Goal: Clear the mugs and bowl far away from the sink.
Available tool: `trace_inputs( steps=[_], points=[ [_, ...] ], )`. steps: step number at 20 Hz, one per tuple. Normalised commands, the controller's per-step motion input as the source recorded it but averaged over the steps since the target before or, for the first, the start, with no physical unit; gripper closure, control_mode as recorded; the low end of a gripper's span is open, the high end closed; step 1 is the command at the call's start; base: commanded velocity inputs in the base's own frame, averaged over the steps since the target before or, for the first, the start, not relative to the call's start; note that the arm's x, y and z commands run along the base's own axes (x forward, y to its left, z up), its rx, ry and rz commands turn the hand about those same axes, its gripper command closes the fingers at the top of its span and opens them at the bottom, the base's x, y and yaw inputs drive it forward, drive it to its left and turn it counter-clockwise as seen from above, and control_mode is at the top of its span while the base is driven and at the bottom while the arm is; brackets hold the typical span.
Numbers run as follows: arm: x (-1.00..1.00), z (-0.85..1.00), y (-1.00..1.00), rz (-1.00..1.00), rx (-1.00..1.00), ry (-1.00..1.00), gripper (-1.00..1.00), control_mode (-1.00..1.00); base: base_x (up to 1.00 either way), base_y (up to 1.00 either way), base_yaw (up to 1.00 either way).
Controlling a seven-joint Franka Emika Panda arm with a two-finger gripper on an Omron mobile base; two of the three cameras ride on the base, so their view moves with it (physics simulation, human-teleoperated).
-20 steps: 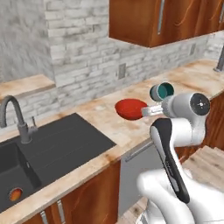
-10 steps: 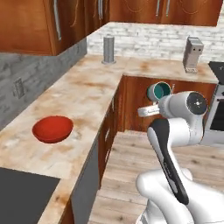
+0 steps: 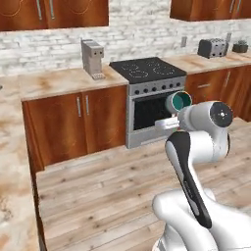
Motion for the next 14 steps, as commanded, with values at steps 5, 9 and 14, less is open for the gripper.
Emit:
trace_inputs(
  steps=[5,9,14],
  points=[
    [0.0,0.0,0.0,0.0,0.0,0.0,1.0,1.0,0.0,-0.08,-0.9],
    [0.0,0.0,0.0,0.0,0.0,0.0,1.0,1.0,0.02,-0.07,-0.9],
    [0.0,0.0,0.0,0.0,0.0,0.0,1.0,1.0,0.46,-0.02,-0.78]
  ],
)
